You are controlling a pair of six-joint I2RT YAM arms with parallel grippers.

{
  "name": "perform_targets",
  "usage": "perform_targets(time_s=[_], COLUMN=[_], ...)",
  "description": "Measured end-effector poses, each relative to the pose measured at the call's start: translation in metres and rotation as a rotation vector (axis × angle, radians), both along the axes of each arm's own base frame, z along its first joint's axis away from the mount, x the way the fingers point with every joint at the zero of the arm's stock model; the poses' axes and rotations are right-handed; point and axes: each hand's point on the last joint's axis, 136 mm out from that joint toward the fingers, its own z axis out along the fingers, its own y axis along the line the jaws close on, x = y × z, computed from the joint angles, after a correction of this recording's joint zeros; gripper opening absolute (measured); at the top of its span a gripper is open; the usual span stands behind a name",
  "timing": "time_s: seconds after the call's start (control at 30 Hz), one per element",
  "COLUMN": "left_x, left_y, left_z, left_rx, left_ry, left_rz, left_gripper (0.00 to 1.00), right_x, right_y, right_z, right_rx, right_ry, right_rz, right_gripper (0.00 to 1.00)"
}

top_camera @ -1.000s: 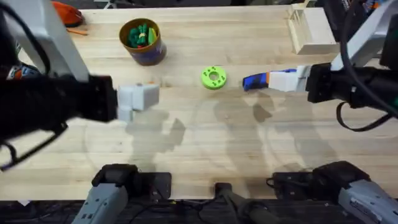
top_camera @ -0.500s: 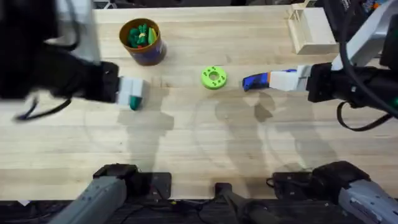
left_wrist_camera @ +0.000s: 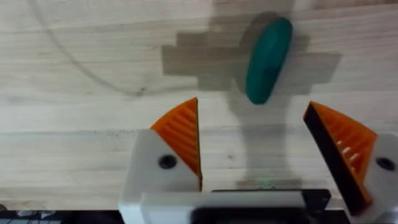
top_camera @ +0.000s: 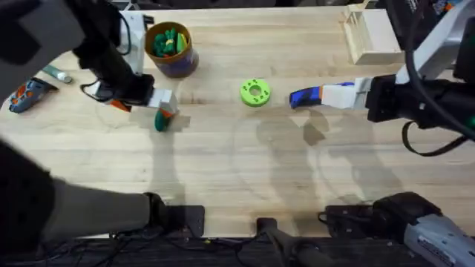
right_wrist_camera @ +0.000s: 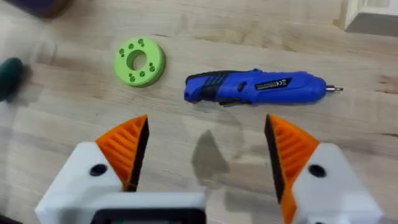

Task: Pick up the gripper from the table and insert it into the empty holder that is missing its gripper. Then pick up a screw, insert it into the mounting hole, and use the screwdriver to tighten it. Finally, clean up the table by picking up the vegetable and placing it into the bucket.

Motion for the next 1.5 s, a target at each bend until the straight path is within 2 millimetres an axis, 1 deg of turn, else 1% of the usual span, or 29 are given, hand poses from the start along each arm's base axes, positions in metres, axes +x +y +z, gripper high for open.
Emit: perform_targets(time_s=[0.13,0.27,0.37,0.43,0.5,0.57,0.6,0.67,0.8,0.83,1.13,1.2,1.27,1.33,1.37,1.4,1.5], left_x=[0.008,0.014,0.015,0.014,0.015,0.015,0.015,0.015,0.016,0.016,0.016,0.016,0.015,0.019,0.025,0.029,0.053], left_y=[-0.005,-0.007,-0.008,-0.009,-0.009,-0.01,-0.01,-0.01,-0.01,-0.01,-0.011,-0.011,-0.011,-0.011,-0.01,-0.009,-0.006], left_z=[-0.025,-0.044,-0.053,-0.055,-0.055,-0.055,-0.055,-0.055,-0.054,-0.053,-0.053,-0.051,-0.045,-0.033,-0.02,-0.012,0.034], left_rx=[-0.009,-0.016,-0.02,-0.027,-0.028,-0.033,-0.033,-0.035,-0.037,-0.037,-0.04,-0.041,-0.042,-0.038,-0.032,-0.029,-0.011], left_ry=[0.054,0.085,0.102,0.108,0.107,0.107,0.106,0.106,0.102,0.101,0.102,0.106,0.108,0.085,0.052,0.028,-0.115], left_rz=[-0.048,-0.074,-0.078,-0.08,-0.081,-0.081,-0.082,-0.084,-0.088,-0.088,-0.09,-0.089,-0.087,-0.075,-0.061,-0.052,-0.005], left_gripper=[0.973,0.973,0.966,0.96,0.909,0.803,0.714,0.489,0.09,0.035,0.036,0.036,0.036,0.036,0.036,0.036,0.036], right_x=[-0.001,-0.001,-0.001,-0.001,-0.001,-0.001,-0.001,-0.001,-0.001,-0.001,-0.001,-0.001,-0.001,-0.001,-0.001,-0.001,-0.001], right_y=[0.0,0.0,0.0,0.0,0.0,0.0,0.0,0.0,0.0,0.0,0.0,0.0,0.0,0.0,0.0,0.0,0.0], right_z=[-0.001,-0.001,-0.001,-0.001,-0.001,-0.001,-0.001,-0.001,-0.001,-0.001,-0.001,-0.001,-0.001,-0.001,-0.001,-0.001,-0.001], right_rx=[-0.001,-0.001,-0.001,-0.001,-0.001,-0.001,-0.001,-0.001,-0.001,-0.001,-0.001,-0.001,-0.001,-0.001,-0.001,-0.001,-0.001], right_ry=[0.004,0.004,0.005,0.005,0.005,0.005,0.005,0.005,0.005,0.005,0.005,0.005,0.005,0.005,0.005,0.005,0.005], right_rz=[0.0,0.0,0.0,0.0,0.0,0.0,0.0,0.0,0.0,0.0,0.0,0.0,0.0,0.0,0.0,0.0,0.0], right_gripper=[0.993,0.993,0.993,0.993,0.993,0.993,0.993,0.993,0.992,0.992,0.993,0.992,0.992,0.992,0.992,0.993,0.993])
